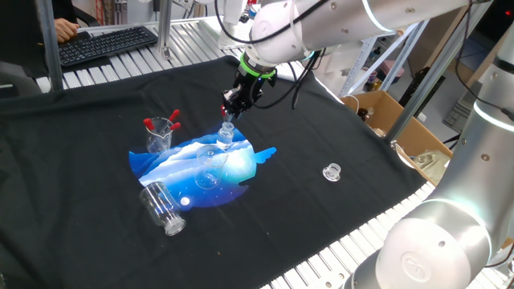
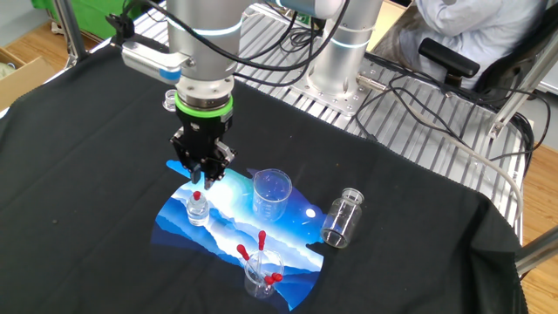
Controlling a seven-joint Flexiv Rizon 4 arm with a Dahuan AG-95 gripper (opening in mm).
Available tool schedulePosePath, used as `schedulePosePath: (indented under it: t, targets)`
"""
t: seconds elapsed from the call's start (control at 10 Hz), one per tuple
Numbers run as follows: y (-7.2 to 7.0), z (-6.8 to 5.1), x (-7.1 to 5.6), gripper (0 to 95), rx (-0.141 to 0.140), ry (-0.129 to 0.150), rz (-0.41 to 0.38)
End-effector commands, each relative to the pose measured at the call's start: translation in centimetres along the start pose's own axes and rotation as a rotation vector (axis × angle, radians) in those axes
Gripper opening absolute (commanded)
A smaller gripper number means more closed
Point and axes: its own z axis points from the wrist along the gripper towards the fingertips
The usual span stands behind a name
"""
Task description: Transfer liquid using a dropper
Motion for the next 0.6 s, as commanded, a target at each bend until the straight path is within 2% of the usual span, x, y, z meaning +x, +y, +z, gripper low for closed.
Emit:
schedulePosePath:
  t: [0.1,0.6]
  targets:
    - [0.26,-0.08,-0.34,19.0,0.002,-0.003,-0.001]
    - [0.37,-0.16,-0.65,19.0,0.008,-0.008,-0.001]
